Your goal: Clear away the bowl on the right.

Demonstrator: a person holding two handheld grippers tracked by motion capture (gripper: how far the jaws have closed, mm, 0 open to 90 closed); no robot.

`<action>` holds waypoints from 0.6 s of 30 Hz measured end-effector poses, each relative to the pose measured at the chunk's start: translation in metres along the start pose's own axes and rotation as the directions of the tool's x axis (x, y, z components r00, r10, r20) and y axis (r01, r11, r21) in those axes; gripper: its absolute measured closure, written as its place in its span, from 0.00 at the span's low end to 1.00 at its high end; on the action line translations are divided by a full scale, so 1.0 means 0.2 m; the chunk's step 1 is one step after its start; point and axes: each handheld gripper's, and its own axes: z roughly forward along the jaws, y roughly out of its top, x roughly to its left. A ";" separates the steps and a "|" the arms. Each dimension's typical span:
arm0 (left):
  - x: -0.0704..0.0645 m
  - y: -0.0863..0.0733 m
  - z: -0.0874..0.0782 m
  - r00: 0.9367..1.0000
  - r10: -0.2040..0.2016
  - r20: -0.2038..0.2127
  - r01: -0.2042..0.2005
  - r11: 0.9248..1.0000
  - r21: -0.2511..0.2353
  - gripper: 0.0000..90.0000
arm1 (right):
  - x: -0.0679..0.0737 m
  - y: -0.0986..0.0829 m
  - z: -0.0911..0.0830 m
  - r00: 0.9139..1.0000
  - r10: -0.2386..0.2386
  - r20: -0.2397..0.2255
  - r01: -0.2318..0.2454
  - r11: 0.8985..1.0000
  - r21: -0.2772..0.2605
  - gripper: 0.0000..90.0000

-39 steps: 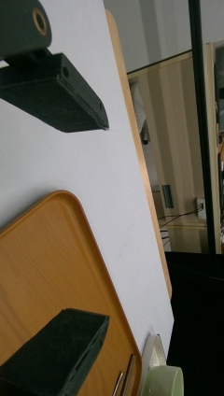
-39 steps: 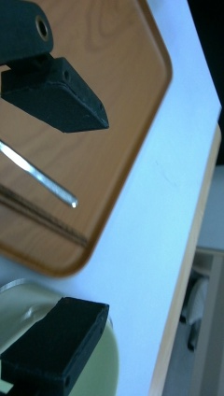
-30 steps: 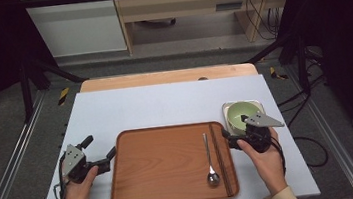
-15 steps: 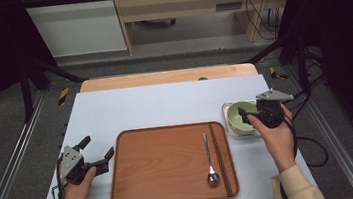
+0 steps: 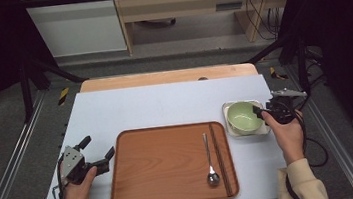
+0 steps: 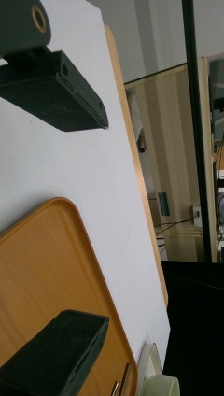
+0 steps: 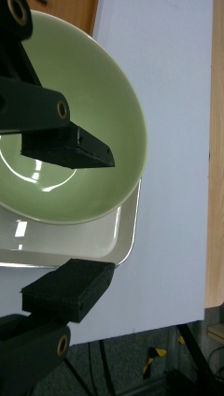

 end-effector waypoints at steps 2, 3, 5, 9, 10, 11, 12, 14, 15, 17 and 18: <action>0.00 0.00 0.00 1.000 0.001 0.002 -0.001 1.000 0.000 0.06 | -0.01 -0.01 0.01 1.000 0.021 -0.015 -0.021 1.000 0.009 0.51; 0.00 0.00 0.00 1.000 0.001 0.003 -0.001 1.000 0.000 0.06 | -0.01 -0.02 0.01 0.999 0.025 -0.022 -0.024 1.000 0.015 0.51; 0.00 0.00 0.00 1.000 0.001 0.003 -0.001 1.000 0.001 0.06 | -0.01 -0.02 0.02 0.999 0.031 -0.032 -0.031 0.999 0.022 0.54; 0.00 0.00 0.00 1.000 0.001 0.002 -0.001 1.000 -0.001 0.06 | -0.01 -0.04 0.05 0.999 0.032 -0.034 -0.031 0.998 0.051 0.59; 0.00 0.00 0.00 1.000 0.000 0.002 0.000 1.000 0.000 0.06 | -0.01 -0.04 0.05 0.999 0.034 -0.032 -0.032 0.998 0.059 0.60; 0.00 0.00 0.00 1.000 -0.001 0.002 0.001 1.000 -0.001 0.06 | -0.01 -0.04 0.06 0.999 0.035 -0.032 -0.032 0.997 0.069 0.61; 0.00 0.00 0.00 1.000 0.000 0.002 0.000 1.000 0.000 0.06 | -0.01 -0.05 0.06 0.999 0.044 -0.031 -0.042 0.996 0.077 0.62; 0.00 0.00 0.00 1.000 0.000 0.003 0.000 1.000 0.000 0.06 | -0.02 -0.06 0.07 0.997 0.065 -0.040 -0.061 0.994 0.087 0.64; 0.00 0.00 0.00 1.000 0.001 0.004 -0.001 1.000 0.001 0.06 | -0.03 -0.06 0.08 0.996 0.073 -0.042 -0.069 0.993 0.095 0.65; 0.00 0.00 0.00 1.000 0.002 0.004 -0.002 1.000 0.002 0.06 | -0.04 -0.07 0.09 0.995 0.091 -0.043 -0.086 0.990 0.110 0.66; 0.00 0.00 0.00 1.000 0.003 0.005 -0.003 1.000 0.003 0.06 | -0.05 -0.08 0.09 0.995 0.089 -0.046 -0.084 0.991 0.107 0.67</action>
